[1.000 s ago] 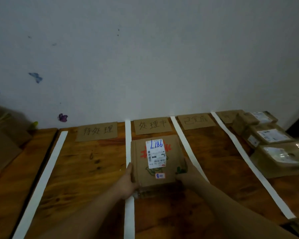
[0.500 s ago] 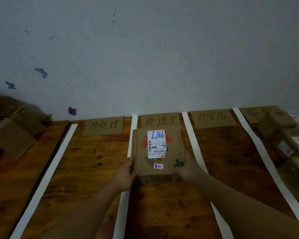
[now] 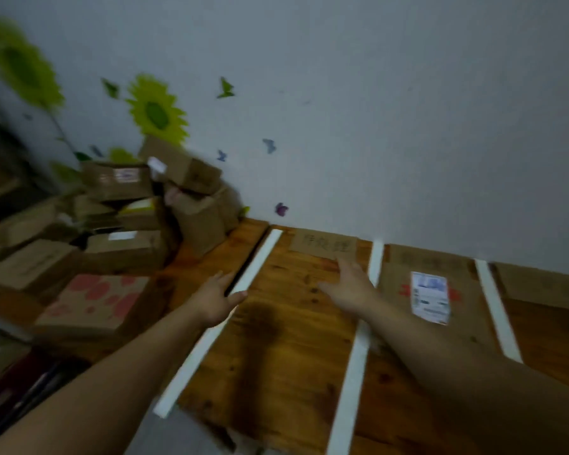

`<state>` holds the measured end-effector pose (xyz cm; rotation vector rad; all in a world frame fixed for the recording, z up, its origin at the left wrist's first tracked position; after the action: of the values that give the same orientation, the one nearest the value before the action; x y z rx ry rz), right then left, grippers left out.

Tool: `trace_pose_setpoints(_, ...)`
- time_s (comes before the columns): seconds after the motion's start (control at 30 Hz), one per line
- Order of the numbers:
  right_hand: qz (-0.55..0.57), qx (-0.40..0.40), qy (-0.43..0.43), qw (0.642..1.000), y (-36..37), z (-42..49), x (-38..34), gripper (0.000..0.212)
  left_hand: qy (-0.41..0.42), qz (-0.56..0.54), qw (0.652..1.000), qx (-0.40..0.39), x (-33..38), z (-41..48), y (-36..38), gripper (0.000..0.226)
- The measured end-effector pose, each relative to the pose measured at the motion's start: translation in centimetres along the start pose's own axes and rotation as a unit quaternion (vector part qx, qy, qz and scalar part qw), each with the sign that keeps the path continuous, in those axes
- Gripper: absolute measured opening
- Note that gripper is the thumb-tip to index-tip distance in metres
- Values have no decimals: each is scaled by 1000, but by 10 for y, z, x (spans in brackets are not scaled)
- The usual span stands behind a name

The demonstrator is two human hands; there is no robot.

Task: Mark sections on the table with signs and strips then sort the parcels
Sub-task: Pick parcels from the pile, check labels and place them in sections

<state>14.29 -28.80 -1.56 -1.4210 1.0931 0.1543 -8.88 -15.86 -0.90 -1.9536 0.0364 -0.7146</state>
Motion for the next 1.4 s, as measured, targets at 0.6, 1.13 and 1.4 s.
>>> trace_pose_setpoints(0.6,-7,-196,-118,974,272,15,-294,33,-181,-146,971,60,-338,-38,-189,78)
trace_pose_setpoints(1.13,111,-217,132,961,341,111,-271,39,-178,-252,948,-85,-364,98,-166,33)
trace_pose_setpoints(1.4,258,35,139,956,287,69,-312,49,-128,-315,940,-23,-349,107,-213,62)
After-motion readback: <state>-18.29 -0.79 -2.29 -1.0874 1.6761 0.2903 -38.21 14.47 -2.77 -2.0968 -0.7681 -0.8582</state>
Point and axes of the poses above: each hand's wrist, its own z-axis towards the middle knuckle, its own y-axis out of the palm, x = y × z, the point moved 4 cm from there along z, towards the middle knuckle
